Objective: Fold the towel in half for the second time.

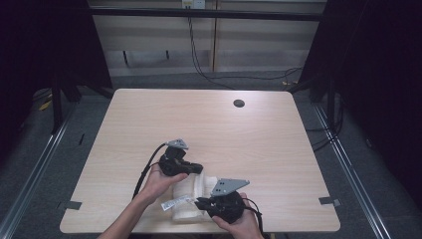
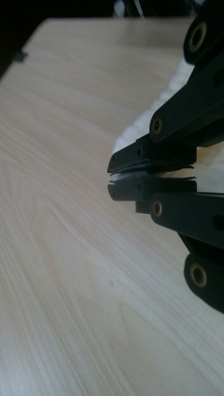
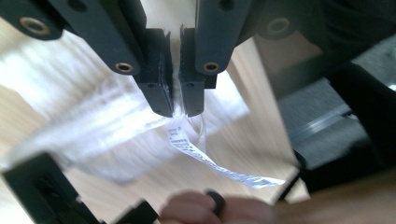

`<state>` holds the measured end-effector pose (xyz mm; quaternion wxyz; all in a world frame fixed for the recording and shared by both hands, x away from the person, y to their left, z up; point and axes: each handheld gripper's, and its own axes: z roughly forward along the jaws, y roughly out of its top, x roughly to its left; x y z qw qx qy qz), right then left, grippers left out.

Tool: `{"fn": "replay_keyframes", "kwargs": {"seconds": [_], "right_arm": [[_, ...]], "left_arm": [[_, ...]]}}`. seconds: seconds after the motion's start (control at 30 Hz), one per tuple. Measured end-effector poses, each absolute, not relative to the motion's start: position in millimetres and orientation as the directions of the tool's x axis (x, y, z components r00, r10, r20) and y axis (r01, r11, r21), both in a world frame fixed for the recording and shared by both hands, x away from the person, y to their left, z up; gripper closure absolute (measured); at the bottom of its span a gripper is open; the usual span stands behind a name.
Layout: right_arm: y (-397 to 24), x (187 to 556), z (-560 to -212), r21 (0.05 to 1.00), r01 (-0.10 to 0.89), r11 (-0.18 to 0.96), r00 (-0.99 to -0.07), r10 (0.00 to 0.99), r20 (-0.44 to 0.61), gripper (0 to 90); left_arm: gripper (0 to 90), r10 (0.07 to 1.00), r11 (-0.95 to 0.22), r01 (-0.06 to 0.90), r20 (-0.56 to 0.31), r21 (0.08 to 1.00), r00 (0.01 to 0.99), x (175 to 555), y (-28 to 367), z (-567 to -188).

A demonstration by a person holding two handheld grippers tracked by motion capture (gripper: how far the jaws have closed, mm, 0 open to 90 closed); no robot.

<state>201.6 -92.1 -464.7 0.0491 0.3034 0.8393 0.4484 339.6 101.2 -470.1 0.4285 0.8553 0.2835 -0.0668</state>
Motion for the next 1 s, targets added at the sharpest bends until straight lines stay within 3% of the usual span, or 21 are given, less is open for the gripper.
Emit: {"fn": "replay_keyframes", "kwargs": {"seconds": [0.57, 0.8, 1.0], "right_arm": [[-111, 198, -486, 0.718, 0.515, 0.468, -0.789, 0.586, 0.183, 78.6], [-122, 194, -483, 0.722, 0.526, 0.448, -0.771, 0.61, 0.183, 69.2], [-135, 191, -481, 0.725, 0.543, 0.424, -0.751, 0.632, 0.192, 58.7]], "left_arm": [[78.5, 0.4, -0.491, 0.553, -0.391, 0.673, 0.829, 342, 85, -490], [79.7, 0.364, -0.491, 0.534, -0.395, 0.688, 0.844, 341, 79, -488], [71.5, 0.349, -0.454, 0.521, -0.394, 0.723, 0.85, 340, 81, -481]]}}
